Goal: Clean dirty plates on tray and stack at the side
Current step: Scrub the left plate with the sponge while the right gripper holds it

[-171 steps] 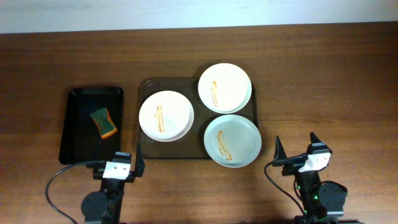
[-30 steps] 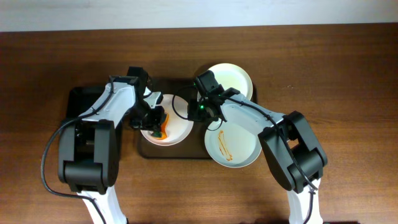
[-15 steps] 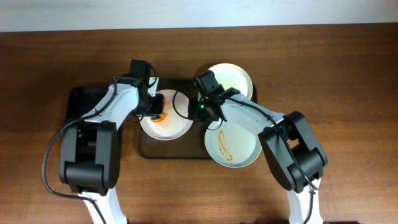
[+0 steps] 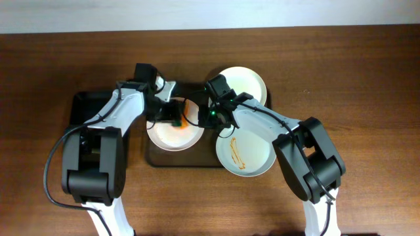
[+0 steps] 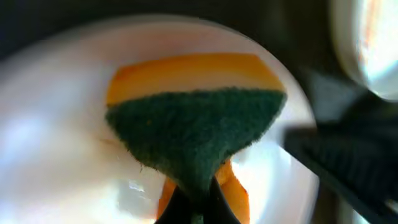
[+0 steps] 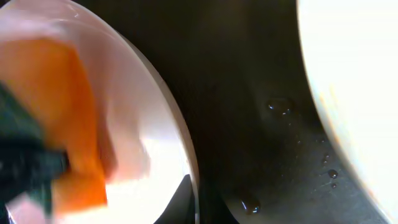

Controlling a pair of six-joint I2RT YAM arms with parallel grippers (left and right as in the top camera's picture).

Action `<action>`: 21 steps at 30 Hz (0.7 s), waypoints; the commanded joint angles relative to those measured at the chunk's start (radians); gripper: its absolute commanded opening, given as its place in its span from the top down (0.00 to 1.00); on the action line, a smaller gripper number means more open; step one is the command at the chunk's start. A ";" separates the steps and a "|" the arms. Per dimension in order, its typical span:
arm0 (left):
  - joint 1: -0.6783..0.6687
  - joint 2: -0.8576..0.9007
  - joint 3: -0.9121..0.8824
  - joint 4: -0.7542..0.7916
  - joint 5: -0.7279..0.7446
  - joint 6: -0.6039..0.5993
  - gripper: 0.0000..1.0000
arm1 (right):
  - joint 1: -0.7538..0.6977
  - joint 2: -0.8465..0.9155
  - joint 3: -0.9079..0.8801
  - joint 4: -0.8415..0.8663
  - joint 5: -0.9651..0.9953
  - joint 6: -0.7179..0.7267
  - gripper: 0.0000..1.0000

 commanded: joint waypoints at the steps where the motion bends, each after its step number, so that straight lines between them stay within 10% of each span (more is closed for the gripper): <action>1: 0.004 0.008 0.003 0.019 -0.378 -0.148 1.00 | -0.006 0.022 -0.005 -0.009 0.020 0.009 0.96; 5: 0.003 0.008 0.003 -0.166 -0.447 -0.209 1.00 | -0.006 0.022 -0.005 -0.008 0.020 0.009 0.96; 11: 0.004 0.008 0.003 -0.330 0.055 0.068 1.00 | -0.006 0.022 -0.005 -0.008 0.020 0.009 0.96; 16: 0.008 0.008 0.007 -0.077 -0.033 -0.036 1.00 | -0.006 0.022 -0.005 -0.009 0.020 0.009 0.96; 21: 0.109 0.006 0.356 -0.361 -0.079 -0.060 1.00 | -0.006 0.022 -0.005 -0.017 0.019 0.009 0.96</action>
